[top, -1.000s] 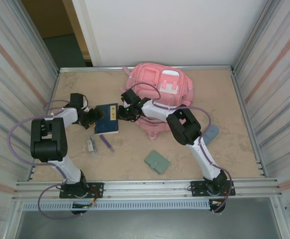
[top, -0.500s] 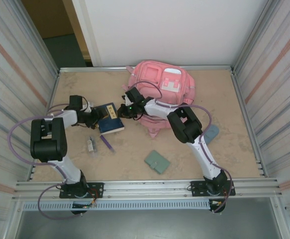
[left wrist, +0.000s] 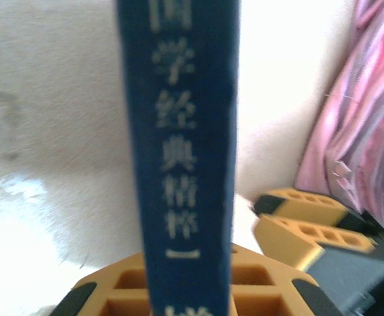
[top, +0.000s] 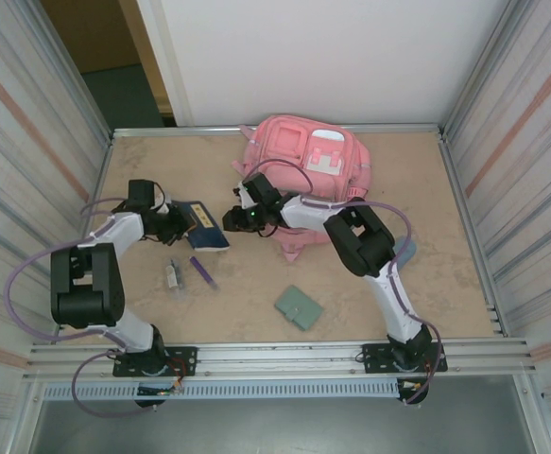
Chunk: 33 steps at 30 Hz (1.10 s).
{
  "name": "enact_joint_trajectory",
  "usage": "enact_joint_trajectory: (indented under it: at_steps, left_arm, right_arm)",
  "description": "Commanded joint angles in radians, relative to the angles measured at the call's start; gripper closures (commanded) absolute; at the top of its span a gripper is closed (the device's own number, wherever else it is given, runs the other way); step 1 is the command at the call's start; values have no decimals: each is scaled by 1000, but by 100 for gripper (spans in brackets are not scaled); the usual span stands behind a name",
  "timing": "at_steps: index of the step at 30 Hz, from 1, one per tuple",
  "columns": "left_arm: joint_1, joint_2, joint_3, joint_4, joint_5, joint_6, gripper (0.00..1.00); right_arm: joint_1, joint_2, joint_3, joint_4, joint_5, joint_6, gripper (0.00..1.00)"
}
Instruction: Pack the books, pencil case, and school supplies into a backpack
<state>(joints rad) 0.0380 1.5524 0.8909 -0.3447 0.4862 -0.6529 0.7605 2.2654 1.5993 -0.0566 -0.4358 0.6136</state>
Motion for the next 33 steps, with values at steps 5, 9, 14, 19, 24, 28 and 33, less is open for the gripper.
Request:
enact_joint_trajectory:
  at_steps: [5, 9, 14, 19, 24, 28, 33]
  left_arm:
    - [-118, -144, 130, -275, -74, -33, 100]
    - [-141, -205, 120, -254, 55, -127, 100]
    - [-224, -244, 115, -259, 133, -191, 100]
    - [-304, -237, 101, -240, 172, -240, 100]
    - [-327, -256, 55, -159, 222, -332, 98]
    - [-325, -267, 44, -161, 218, -339, 96]
    - [-318, -274, 39, -129, 240, -349, 60]
  right_arm:
    - [91, -409, -274, 99, 250, -343, 60]
    - [167, -564, -441, 149, 354, -577, 51]
    - [242, -723, -629, 203, 280, -906, 31]
    - [313, -765, -691, 229, 400, -1058, 21]
    - [341, -685, -675, 336, 696, -1080, 29]
    - [365, -693, -733, 486, 826, -1095, 51]
    - [363, -756, -787, 492, 859, -1086, 98]
